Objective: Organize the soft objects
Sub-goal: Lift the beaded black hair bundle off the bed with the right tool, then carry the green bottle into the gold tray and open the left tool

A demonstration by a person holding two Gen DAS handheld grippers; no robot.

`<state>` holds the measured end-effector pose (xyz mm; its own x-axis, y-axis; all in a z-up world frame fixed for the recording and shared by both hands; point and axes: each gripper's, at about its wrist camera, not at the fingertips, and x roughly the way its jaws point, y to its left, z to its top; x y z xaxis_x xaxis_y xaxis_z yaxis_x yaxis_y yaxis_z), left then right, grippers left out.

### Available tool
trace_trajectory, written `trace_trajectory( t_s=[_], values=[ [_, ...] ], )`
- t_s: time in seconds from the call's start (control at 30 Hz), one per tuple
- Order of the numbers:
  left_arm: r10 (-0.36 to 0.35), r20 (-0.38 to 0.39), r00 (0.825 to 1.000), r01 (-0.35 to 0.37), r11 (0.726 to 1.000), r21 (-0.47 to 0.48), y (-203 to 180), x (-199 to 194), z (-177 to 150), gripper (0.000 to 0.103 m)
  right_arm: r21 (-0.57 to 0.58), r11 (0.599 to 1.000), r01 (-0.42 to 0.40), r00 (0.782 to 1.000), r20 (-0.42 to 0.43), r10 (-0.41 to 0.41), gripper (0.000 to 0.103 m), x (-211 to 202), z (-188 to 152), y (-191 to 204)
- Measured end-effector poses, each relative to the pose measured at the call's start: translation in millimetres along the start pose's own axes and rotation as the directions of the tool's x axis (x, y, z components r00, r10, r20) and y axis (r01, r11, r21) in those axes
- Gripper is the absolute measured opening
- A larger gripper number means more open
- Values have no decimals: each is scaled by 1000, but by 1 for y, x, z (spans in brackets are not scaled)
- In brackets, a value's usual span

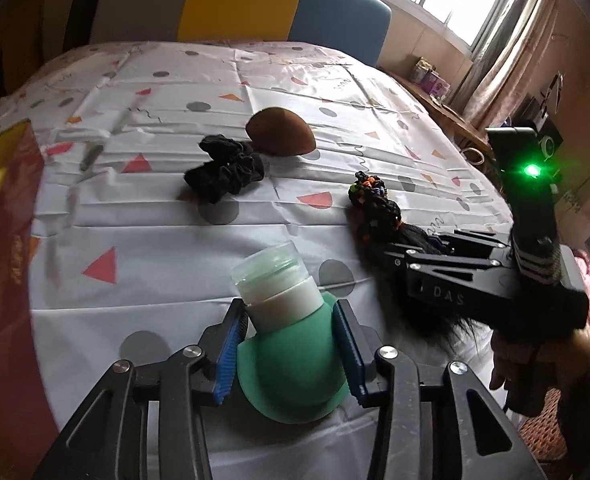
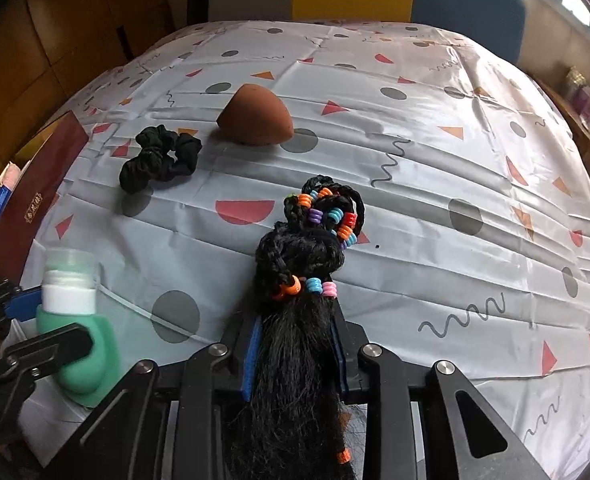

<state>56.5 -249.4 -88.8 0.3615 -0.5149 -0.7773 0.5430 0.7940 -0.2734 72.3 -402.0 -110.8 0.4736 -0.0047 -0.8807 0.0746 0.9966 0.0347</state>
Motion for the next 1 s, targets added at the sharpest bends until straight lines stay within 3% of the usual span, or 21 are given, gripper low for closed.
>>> trace_trajectory(
  t_s=[0.43,1.0],
  values=[
    [97,89,991,-99,995,26,0,-59,-4,37,-78,996,44,998,37,-42,29,-1,-4,9],
    [113,171,979,-118,993,15,5,-97,1,37,-73,996,41,999,37,-38,29,-1,-3,9]
  ],
)
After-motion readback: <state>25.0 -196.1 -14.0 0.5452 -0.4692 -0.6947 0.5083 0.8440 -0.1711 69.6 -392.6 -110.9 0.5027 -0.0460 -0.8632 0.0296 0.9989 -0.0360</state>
